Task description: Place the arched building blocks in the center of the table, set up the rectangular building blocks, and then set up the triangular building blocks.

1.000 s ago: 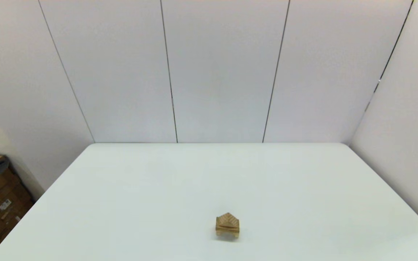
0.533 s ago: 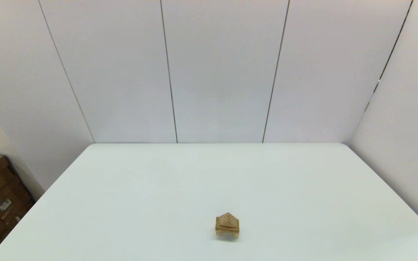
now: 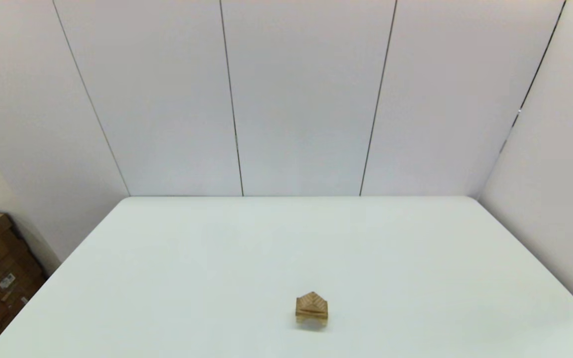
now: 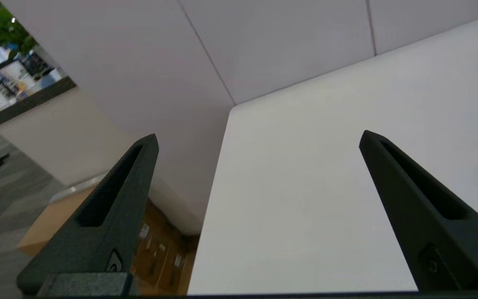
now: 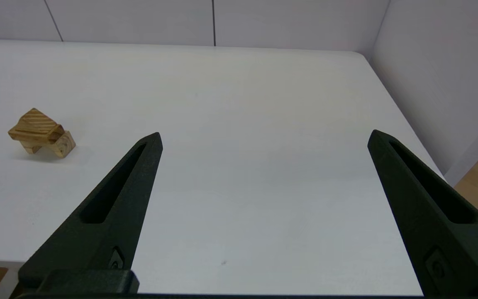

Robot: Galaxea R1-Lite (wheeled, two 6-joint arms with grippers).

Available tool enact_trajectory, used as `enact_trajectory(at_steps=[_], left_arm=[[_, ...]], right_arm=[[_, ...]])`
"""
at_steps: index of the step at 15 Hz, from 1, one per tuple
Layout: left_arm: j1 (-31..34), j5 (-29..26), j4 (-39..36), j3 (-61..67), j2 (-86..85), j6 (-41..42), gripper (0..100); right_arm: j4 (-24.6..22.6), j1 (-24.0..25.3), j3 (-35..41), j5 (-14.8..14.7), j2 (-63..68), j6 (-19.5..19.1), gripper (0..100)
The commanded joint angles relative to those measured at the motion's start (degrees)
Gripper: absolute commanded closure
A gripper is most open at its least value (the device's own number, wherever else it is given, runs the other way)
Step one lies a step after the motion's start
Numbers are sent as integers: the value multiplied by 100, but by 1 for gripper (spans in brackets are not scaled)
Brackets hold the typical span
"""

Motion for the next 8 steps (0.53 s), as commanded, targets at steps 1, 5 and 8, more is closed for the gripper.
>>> enact_trajectory(at_steps=[1, 5, 8], left_arm=[[-17, -257, 117, 257, -766, -271, 0], [-17, -635, 99, 741, -766, -1229, 0], [-17, -776, -129, 1242, -766, -1625, 0]], right_arm=[[-2, 3, 0, 2, -11, -4, 0], [7, 3, 0, 2, -11, -4, 0], [-2, 3, 0, 2, -11, -4, 0]])
